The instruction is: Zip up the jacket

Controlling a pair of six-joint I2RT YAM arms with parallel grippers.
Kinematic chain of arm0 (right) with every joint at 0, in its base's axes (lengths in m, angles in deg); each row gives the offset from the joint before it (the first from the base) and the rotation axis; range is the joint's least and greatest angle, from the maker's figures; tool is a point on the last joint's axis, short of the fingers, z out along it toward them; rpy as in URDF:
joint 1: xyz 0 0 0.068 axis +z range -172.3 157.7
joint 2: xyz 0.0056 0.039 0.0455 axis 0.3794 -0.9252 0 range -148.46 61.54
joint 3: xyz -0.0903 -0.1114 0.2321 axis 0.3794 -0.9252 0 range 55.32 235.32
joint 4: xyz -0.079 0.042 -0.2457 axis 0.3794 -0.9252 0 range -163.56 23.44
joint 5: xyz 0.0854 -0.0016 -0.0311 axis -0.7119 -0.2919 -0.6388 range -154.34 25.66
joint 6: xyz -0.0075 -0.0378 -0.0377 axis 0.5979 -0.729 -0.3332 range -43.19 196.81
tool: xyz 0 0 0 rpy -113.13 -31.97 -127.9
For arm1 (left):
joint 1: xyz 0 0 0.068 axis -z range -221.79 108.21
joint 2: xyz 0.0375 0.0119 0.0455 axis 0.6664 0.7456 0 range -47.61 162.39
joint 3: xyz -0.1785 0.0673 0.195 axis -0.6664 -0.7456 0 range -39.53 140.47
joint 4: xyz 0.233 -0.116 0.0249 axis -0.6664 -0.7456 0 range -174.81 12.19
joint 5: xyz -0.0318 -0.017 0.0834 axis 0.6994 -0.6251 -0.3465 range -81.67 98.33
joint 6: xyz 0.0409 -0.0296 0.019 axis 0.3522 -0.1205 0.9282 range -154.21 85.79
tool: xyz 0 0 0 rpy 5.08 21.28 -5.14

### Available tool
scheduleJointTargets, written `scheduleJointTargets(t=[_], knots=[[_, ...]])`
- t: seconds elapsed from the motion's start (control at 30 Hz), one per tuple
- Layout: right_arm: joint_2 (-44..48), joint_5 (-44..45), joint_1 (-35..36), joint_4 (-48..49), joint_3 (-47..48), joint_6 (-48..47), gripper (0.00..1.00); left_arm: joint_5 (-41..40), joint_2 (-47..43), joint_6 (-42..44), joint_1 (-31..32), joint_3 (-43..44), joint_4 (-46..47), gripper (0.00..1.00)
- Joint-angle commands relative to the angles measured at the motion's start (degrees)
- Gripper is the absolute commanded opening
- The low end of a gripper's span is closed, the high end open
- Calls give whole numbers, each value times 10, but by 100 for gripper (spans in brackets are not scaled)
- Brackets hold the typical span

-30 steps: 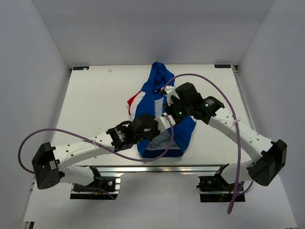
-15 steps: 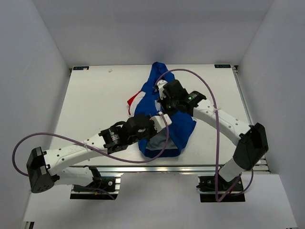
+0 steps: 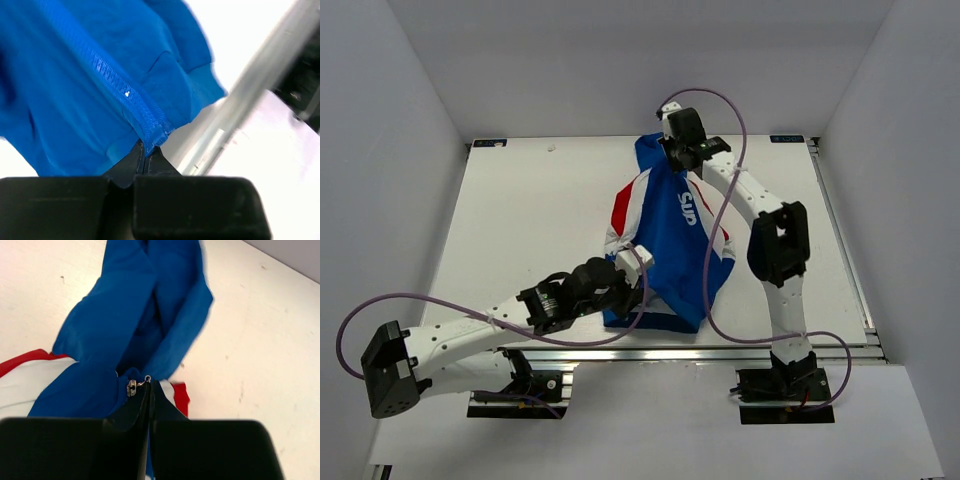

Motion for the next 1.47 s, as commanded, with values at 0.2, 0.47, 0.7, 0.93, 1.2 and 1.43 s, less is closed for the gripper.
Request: scheduleJointTargets(t=[0.2, 0.47, 0.7, 0.93, 1.2, 1.43], knots=[[-108, 69, -42, 258, 141, -115, 0, 190, 48, -171, 40, -85, -30, 0], [71, -108, -30, 244, -86, -55, 89, 124, 67, -169, 40, 7, -136, 98], [234, -105, -40, 170, -188, 50, 89, -120, 60, -219, 33, 156, -273, 98], [433, -154, -164, 89, -398, 237, 89, -178, 58, -244, -245, 243, -249, 98], [585, -8, -167, 35, -573, 269, 89, 15, 33, -221, -526, 181, -169, 98], [654, -7, -167, 77, -639, 273, 90, 48, 48, -219, -555, 121, -124, 98]])
